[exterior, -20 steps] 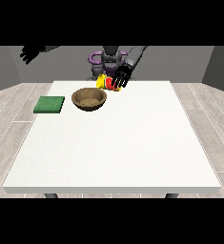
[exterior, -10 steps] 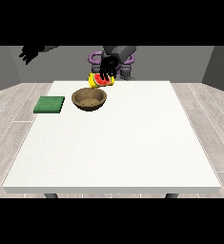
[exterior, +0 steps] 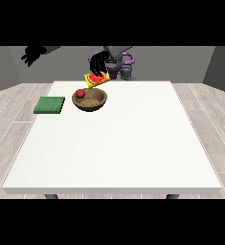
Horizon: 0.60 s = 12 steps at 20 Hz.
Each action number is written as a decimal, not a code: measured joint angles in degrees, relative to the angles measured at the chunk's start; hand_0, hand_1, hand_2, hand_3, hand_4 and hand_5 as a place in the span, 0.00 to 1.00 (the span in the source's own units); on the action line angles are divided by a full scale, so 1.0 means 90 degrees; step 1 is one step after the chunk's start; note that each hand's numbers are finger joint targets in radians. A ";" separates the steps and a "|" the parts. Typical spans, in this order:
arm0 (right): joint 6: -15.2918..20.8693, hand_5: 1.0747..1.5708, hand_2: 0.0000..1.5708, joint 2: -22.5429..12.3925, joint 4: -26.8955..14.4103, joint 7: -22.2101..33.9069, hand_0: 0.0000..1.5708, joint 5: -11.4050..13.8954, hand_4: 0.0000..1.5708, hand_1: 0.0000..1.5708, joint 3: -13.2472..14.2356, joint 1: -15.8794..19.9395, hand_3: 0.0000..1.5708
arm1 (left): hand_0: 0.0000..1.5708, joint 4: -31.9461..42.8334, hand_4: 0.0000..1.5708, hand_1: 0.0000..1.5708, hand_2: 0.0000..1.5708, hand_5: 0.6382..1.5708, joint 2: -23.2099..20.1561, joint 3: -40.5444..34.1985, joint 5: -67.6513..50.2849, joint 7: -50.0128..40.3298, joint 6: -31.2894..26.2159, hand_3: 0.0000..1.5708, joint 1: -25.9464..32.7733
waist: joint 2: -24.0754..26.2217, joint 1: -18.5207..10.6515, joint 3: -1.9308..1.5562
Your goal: Pick the cup and pour the ball into the bowl, then pick the bowl and place it on the pad
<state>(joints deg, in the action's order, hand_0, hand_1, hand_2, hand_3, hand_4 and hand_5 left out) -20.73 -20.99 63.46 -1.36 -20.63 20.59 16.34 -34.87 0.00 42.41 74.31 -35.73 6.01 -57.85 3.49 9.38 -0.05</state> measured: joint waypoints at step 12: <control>0.0456 0.97 0.00 0.0109 0.0153 0.0106 0.00 0.0060 0.48 0.00 0.0089 -0.0340 0.07 | 0.51 -0.1340 0.83 0.51 0.76 0.98 -0.0536 -0.1405 -0.1118 0.0813 0.0706 0.56 0.0716 | 0.0336 -0.0733 0.0029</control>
<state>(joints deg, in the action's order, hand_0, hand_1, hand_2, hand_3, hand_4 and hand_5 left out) -16.62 -20.01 64.84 -0.41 -20.09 21.40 13.28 -46.93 -4.83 29.76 64.24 -28.41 12.37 -51.41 6.52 2.78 0.21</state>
